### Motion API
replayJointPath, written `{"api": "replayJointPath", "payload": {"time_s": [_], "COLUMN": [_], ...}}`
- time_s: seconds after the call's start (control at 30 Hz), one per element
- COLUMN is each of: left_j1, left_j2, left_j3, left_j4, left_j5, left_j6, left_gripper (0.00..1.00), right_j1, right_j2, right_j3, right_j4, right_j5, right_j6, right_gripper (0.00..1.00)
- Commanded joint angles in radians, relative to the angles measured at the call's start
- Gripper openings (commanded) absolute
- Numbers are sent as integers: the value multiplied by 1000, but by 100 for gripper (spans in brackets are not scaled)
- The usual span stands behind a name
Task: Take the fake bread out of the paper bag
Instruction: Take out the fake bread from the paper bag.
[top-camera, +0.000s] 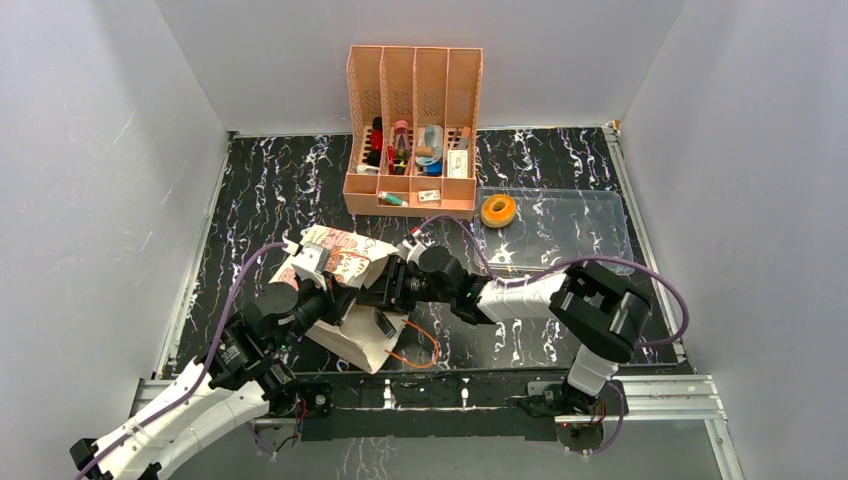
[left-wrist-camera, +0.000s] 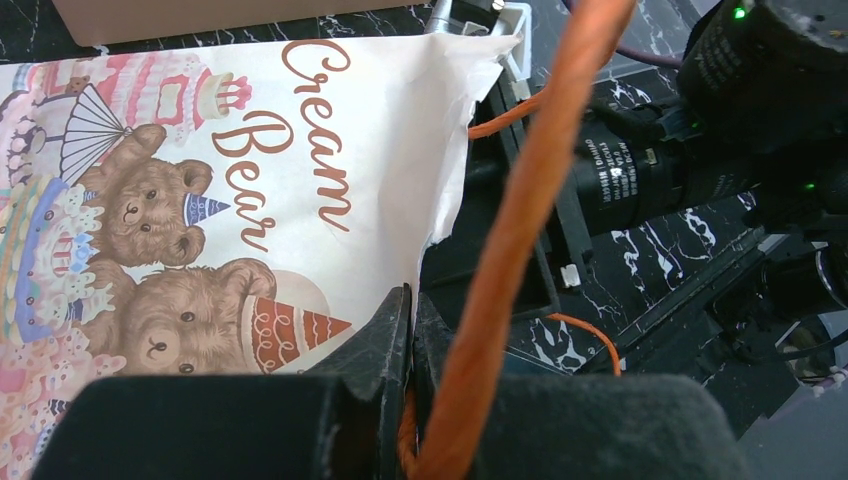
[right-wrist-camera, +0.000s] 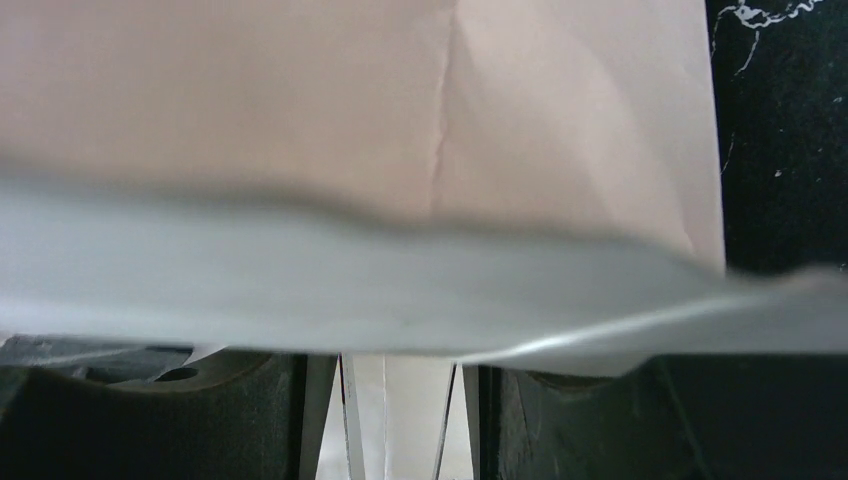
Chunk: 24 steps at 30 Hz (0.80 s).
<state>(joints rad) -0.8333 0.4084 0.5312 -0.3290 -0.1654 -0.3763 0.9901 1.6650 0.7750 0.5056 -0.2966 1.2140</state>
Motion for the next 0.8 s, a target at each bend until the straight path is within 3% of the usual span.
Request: {"api": "replayJointPath", "payload": {"time_s": [0.0, 0.77], "left_j1": [-1, -1], "left_j2": [0, 1], "left_j3": [14, -1], "left_j4": [84, 86], "left_j5": [52, 74], "left_j6": [2, 20], "left_gripper": [0, 0], "right_j1": [-15, -34], "right_j2": [41, 154], "right_j3": [-3, 41], "right_j4": [135, 188], "right_j5": [-47, -99], "right_j6": [68, 127], "right_gripper": [44, 45]}}
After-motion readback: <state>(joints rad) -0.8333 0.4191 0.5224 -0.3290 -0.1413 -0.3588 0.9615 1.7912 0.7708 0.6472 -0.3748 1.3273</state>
